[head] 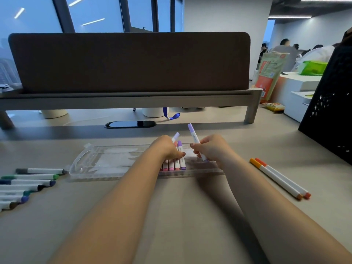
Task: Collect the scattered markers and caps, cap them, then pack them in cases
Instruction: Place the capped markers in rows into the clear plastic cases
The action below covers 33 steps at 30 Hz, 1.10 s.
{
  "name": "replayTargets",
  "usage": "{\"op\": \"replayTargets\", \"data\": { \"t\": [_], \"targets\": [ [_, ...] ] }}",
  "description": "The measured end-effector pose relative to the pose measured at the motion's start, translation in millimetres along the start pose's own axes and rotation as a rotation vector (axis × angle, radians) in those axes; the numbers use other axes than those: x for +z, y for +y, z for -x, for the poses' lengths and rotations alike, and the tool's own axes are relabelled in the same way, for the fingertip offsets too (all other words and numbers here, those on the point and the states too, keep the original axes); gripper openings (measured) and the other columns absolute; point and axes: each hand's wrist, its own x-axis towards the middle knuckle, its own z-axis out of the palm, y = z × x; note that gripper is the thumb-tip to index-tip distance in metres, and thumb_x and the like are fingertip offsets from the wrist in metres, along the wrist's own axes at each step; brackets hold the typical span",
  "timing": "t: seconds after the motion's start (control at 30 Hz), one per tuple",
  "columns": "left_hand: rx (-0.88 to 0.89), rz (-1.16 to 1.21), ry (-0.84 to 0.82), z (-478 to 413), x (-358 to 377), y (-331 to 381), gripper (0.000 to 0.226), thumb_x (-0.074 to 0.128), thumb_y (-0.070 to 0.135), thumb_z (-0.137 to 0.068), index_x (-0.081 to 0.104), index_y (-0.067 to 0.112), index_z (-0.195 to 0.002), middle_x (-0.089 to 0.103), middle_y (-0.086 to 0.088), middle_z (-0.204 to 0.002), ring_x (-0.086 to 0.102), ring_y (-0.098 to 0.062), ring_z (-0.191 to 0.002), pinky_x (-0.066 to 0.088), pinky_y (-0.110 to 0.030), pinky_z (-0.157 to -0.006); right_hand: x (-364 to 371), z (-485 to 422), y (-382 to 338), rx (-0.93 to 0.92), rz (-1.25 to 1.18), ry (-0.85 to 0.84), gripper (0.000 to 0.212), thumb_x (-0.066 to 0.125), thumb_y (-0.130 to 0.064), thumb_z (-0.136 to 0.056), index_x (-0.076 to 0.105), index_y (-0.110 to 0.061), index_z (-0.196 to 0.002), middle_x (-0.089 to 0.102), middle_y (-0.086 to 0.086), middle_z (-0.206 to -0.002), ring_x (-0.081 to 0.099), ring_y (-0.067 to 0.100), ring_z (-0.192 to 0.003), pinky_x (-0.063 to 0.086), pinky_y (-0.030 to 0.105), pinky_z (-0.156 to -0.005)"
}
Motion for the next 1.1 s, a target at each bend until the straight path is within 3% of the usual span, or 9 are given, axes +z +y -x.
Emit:
{"op": "replayTargets", "data": {
  "t": [0.13, 0.2, 0.3, 0.4, 0.47, 0.63, 0.73, 0.87, 1.1],
  "targets": [
    [0.023, -0.012, -0.001, 0.0, 2.0, 1.1, 0.075, 0.057, 0.031, -0.092, 0.011, 0.029, -0.151, 0.055, -0.015, -0.126, 0.056, -0.022, -0.085, 0.05, -0.032, -0.081, -2.1, 4.0, 0.0, 0.01, -0.016, -0.003, 0.028, 0.067, -0.035, -0.088, 0.064, -0.011, -0.073, 0.064, 0.003, -0.072, 0.055, 0.016, -0.06, 0.053, 0.029, -0.067],
    [0.024, 0.08, 0.035, -1.6, 7.4, -1.4, 0.074, 0.055, 0.03, -0.092, 0.009, 0.034, -0.151, 0.061, -0.012, -0.106, 0.053, -0.019, -0.073, 0.049, -0.031, -0.071, -3.3, 6.2, 1.3, 0.013, -0.036, -0.002, 0.029, 0.065, -0.036, -0.088, 0.065, -0.011, -0.074, 0.064, 0.004, -0.073, 0.055, 0.015, -0.06, 0.051, 0.026, -0.063],
    [-0.074, 0.365, 0.114, -1.8, 8.9, -3.4, 0.054, 0.041, 0.038, -0.096, 0.028, 0.025, -0.147, 0.05, -0.005, -0.072, 0.044, -0.014, -0.057, 0.039, -0.027, -0.053, -4.5, 7.8, 1.3, 0.014, -0.075, 0.0, 0.031, 0.061, -0.035, -0.091, 0.067, -0.009, -0.077, 0.066, 0.006, -0.074, 0.056, 0.017, -0.061, 0.053, 0.03, -0.07],
    [-0.113, 0.565, 0.169, -1.7, 7.1, -3.7, 0.044, 0.028, 0.033, -0.101, 0.042, 0.009, -0.135, 0.047, -0.007, -0.074, 0.045, -0.013, -0.062, 0.038, -0.026, -0.054, -1.7, 7.6, -0.8, 0.033, -0.071, -0.019, 0.032, 0.056, -0.033, -0.094, 0.068, -0.009, -0.077, 0.068, 0.006, -0.071, 0.06, 0.019, -0.064, 0.055, 0.038, -0.087],
    [-0.086, 0.683, 0.213, -0.5, 6.1, -2.1, 0.038, 0.03, 0.025, -0.102, 0.051, 0.004, -0.125, 0.047, -0.005, -0.073, 0.043, -0.013, -0.059, 0.037, -0.025, -0.054, 2.4, 6.3, -1.6, 0.037, -0.03, -0.029, 0.031, 0.056, -0.034, -0.093, 0.069, -0.011, -0.076, 0.071, 0.005, -0.067, 0.064, 0.019, -0.063, 0.055, 0.043, -0.089],
    [-0.049, 0.859, 0.233, 4.0, 9.9, -8.6, 0.029, 0.04, 0.032, -0.1, 0.062, 0.014, -0.106, 0.063, -0.007, -0.083, 0.059, -0.019, -0.07, 0.048, -0.028, -0.06, 11.9, 5.5, -1.4, -0.002, 0.013, 0.021, 0.022, 0.065, -0.034, -0.089, 0.071, -0.014, -0.081, 0.072, 0.005, -0.074, 0.066, 0.017, -0.061, 0.058, 0.035, -0.07],
    [-0.058, 0.915, 0.26, 3.0, 12.9, -12.1, 0.026, 0.045, 0.034, -0.099, 0.063, 0.016, -0.105, 0.065, -0.007, -0.085, 0.062, -0.017, -0.07, 0.051, -0.027, -0.059, 14.8, 8.2, -0.9, -0.009, 0.117, 0.045, 0.022, 0.063, -0.038, -0.089, 0.068, -0.017, -0.089, 0.069, 0.001, -0.074, 0.058, 0.011, -0.056, 0.038, 0.021, -0.05],
    [-0.083, 0.944, 0.26, -2.7, 12.6, -16.6, 0.028, 0.05, 0.034, -0.096, 0.065, 0.014, -0.108, 0.069, -0.008, -0.092, 0.066, -0.017, -0.074, 0.055, -0.031, -0.068, 26.8, 4.1, -0.4, -0.024, 0.235, 0.094, 0.021, 0.061, -0.04, -0.089, 0.065, -0.02, -0.095, 0.068, 0.0, -0.082, 0.059, 0.013, -0.071, 0.041, 0.024, -0.056],
    [-0.09, 0.943, 0.26, -5.7, 12.6, -18.5, 0.028, 0.05, 0.035, -0.096, 0.065, 0.014, -0.108, 0.07, -0.008, -0.092, 0.068, -0.017, -0.075, 0.053, -0.027, -0.064, 30.8, 5.0, -2.0, -0.029, 0.42, 0.124, 0.017, 0.059, -0.029, -0.091, 0.064, -0.02, -0.105, 0.066, 0.004, -0.097, 0.058, 0.02, -0.087, 0.039, 0.027, -0.063]
  ]
}}
